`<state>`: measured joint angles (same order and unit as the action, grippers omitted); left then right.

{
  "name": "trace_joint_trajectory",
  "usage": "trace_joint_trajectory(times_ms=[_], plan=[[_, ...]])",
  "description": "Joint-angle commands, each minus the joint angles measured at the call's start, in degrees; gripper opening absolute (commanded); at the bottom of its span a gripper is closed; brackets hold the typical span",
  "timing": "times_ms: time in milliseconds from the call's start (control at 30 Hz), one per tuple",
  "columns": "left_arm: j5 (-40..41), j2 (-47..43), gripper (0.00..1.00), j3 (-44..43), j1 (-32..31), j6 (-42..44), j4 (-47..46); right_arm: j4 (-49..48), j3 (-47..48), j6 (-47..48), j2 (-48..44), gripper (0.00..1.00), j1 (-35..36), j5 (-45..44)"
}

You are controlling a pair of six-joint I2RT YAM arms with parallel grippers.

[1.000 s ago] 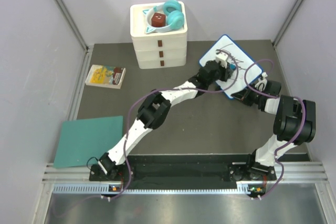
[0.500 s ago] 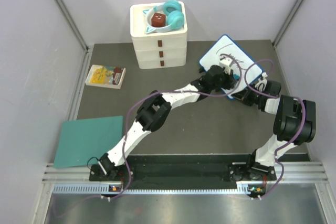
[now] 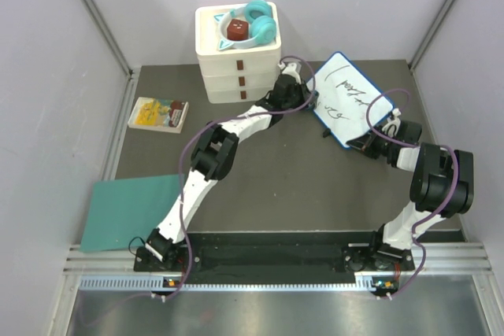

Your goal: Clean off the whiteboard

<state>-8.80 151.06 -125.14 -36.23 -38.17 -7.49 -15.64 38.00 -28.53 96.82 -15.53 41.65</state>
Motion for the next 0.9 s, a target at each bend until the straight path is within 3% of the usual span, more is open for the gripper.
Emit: trace_joint_trajectory(times_ms=[0,367,700,867], plan=[[5.55,3.62,0.00,-2.73,-4.55,5.03,4.24,12.30,-2.23,3.05,2.06,0.00,0.68,-3.33],[2.82,4.50,0.00,-2.03,-10.96,12.68,-3.67,12.30,-2.14,3.05,2.15,0.00,0.68,-3.33],[3.35,3.01,0.00,-1.86,-17.20,18.74,5.89,12.30,-2.05,2.96,2.24,0.00,0.68,-3.33],[10.71,1.07,0.00,2.09,-17.74,18.84,6.08,12.30,-2.05,2.96,2.24,0.00,0.68,-3.33]])
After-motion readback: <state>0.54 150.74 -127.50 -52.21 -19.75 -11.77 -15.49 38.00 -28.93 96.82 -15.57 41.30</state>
